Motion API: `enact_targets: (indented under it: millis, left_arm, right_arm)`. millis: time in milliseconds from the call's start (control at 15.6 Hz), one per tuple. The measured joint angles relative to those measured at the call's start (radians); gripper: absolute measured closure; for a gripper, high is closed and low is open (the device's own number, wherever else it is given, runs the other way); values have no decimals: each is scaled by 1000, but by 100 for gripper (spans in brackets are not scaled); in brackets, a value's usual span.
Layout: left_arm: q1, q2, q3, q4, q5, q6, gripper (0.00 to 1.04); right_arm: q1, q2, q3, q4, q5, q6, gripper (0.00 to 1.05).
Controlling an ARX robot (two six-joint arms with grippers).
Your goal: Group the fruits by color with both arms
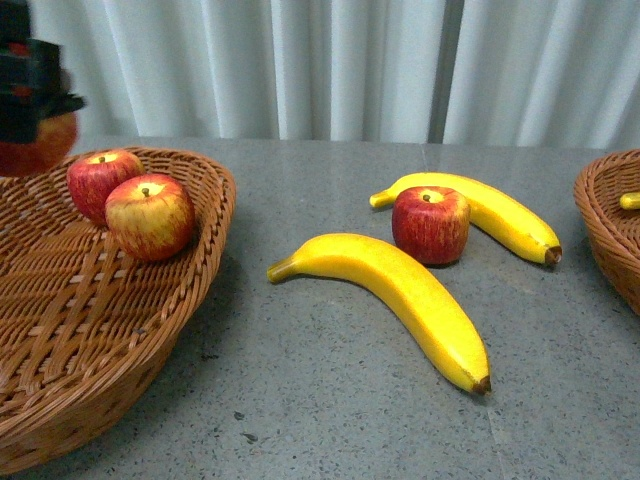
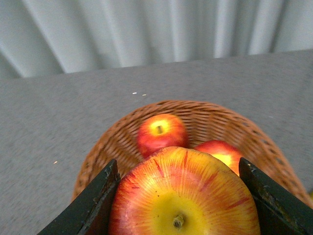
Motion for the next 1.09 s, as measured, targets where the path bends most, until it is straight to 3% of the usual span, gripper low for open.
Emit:
enact_targets:
  millis: [193, 385, 449, 578, 834, 963, 1091]
  left_arm:
    - [161, -43, -89, 16, -2, -114, 40]
    - [173, 1, -114, 51, 21, -136, 39]
    - [167, 10, -114, 55, 25, -137, 27]
    - [145, 13, -113, 54, 24, -135, 5]
    - [20, -22, -24, 71, 22, -111, 7]
    - [-77, 43, 74, 132, 91, -63, 7]
    - [-167, 207, 169, 90, 208, -19, 7]
  right_arm:
    - [0, 0, 0, 0, 0, 0, 7]
    - [0, 0, 0, 0, 0, 0, 7]
    - [0, 0, 0, 0, 0, 0, 7]
    - [0, 0, 0, 0, 0, 0, 7]
    - [0, 0, 0, 0, 0, 0, 7]
    - [0, 0, 0, 0, 0, 0, 7]
    - [0, 0, 0, 0, 0, 0, 7]
